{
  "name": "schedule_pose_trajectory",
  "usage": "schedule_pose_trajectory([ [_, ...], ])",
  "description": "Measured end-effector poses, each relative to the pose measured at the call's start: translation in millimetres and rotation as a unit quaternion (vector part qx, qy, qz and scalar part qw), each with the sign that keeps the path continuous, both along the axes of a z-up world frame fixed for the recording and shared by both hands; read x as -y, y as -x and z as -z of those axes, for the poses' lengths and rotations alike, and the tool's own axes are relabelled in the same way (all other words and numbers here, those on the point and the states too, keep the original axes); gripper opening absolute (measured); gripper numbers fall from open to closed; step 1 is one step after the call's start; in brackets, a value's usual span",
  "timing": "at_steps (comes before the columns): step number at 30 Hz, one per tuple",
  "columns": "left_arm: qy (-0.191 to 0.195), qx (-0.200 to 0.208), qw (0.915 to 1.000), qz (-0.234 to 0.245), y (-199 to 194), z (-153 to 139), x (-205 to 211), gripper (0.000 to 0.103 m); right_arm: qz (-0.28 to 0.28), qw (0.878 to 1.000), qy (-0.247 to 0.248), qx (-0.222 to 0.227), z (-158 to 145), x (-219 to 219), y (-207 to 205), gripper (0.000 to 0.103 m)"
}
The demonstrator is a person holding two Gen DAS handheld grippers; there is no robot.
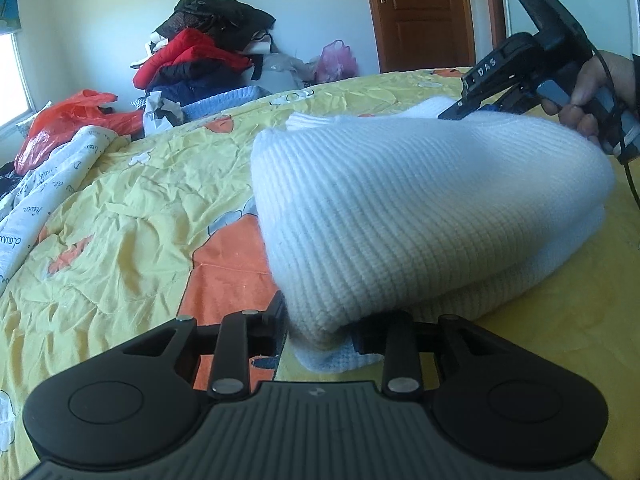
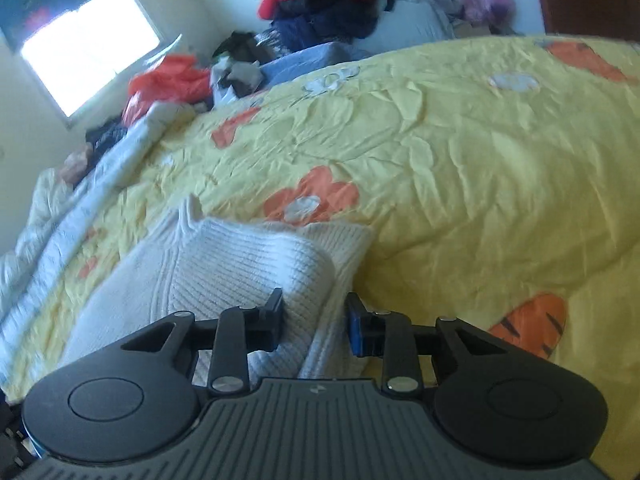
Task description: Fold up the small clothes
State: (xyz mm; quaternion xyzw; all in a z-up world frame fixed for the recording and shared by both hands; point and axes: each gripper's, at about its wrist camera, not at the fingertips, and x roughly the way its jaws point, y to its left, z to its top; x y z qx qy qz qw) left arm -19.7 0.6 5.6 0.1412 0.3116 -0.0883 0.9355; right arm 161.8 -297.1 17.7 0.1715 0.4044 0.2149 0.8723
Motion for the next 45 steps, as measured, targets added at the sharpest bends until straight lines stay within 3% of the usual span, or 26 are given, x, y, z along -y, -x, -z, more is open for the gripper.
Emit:
schedule_pose_trajectory([
  [3, -0.010, -0.002, 0.9999, 0.012, 5.1, -4.6, -2.0, 0.031, 0.018, 1.000, 0.001, 0.002, -5.7, 3.0, 12.6, 0.055],
  [5, -0.016, -0.004, 0.9993, 0.032, 18.2, -15.8, -7.5, 0.032, 0.041, 0.999, 0.002, 0.011, -20.3, 7.1, 30.2, 0.058],
  [7, 0.008, 0.002, 0.9984, 0.056, 34.4, -31.4, -18.2, 0.038, 0.062, 0.996, -0.002, 0.069, -43.4, 14.4, 57.3, 0.058],
  [9, 0.044, 0.017, 0.9969, 0.063, 40.3, -47.4, -25.1, 0.055, 0.070, 0.992, -0.016, 0.103, -58.8, 14.2, 80.2, 0.072],
  [11, 0.067, 0.044, 0.9957, 0.047, 31.8, -57.6, -20.2, 0.070, 0.049, 0.992, -0.038, 0.109, -63.0, 3.7, 91.8, 0.081],
  [14, 0.057, 0.066, 0.9962, 0.005, -3.8, -53.9, 4.7, 0.071, 0.016, 0.994, -0.026, 0.103, -55.6, -30.0, 90.7, 0.081],
  [17, 0.045, 0.043, 0.9980, -0.004, -43.3, -30.2, 27.2, 0.073, 0.005, 0.997, 0.017, 0.079, -31.9, -59.0, 77.7, 0.078],
  [18, 0.055, 0.042, 0.9976, -0.009, -49.9, -23.5, 28.7, 0.078, -0.003, 0.995, 0.038, 0.088, -21.7, -64.9, 78.1, 0.075],
  [20, 0.058, 0.058, 0.9966, -0.013, -51.0, -17.3, 29.2, 0.080, -0.006, 0.992, 0.054, 0.117, -12.7, -67.8, 85.5, 0.073],
  [25, 0.059, 0.058, 0.9965, 0.005, -31.4, -32.3, 11.0, 0.080, 0.007, 0.994, 0.041, 0.098, -32.9, -53.9, 103.2, 0.072],
  [29, -0.023, 0.120, 0.9924, 0.007, -3.3, -61.9, -47.5, 0.080, 0.026, 0.992, 0.015, 0.120, -50.4, -22.2, 144.7, 0.077],
  [31, -0.123, 0.147, 0.9808, -0.034, -8.5, -76.5, -98.7, 0.080, 0.040, 0.990, 0.035, 0.134, -57.3, 0.5, 167.0, 0.081],
  [32, -0.179, 0.159, 0.9685, -0.069, -16.3, -83.4, -125.2, 0.080, 0.049, 0.987, 0.055, 0.140, -59.6, 10.7, 175.7, 0.084],
  [34, -0.268, 0.171, 0.9346, -0.160, -39.6, -106.4, -189.8, 0.080, 0.072, 0.981, 0.107, 0.146, -63.3, 30.2, 192.5, 0.084],
  [36, -0.289, 0.178, 0.9102, -0.238, -54.4, -135.9, -240.3, 0.078, 0.095, 0.975, 0.141, 0.146, -67.0, 48.4, 207.7, 0.084],
  [38, -0.263, 0.194, 0.9018, -0.282, -54.1, -161.1, -259.4, 0.078, 0.120, 0.971, 0.150, 0.143, -69.8, 60.4, 218.2, 0.085],
  [39, -0.232, 0.207, 0.9066, -0.285, -47.9, -168.2, -253.7, 0.078, 0.130, 0.971, 0.146, 0.140, -70.5, 61.6, 222.0, 0.087],
  [41, -0.147, 0.221, 0.9313, -0.249, -29.8, -165.0, -220.1, 0.079, 0.130, 0.973, 0.129, 0.141, -69.3, 52.6, 228.2, 0.090],
  [45, -0.023, 0.163, 0.9780, -0.128, 9.7, -102.2, -103.7, 0.079, 0.111, 0.978, 0.109, 0.138, -51.9, 5.4, 233.7, 0.097],
])
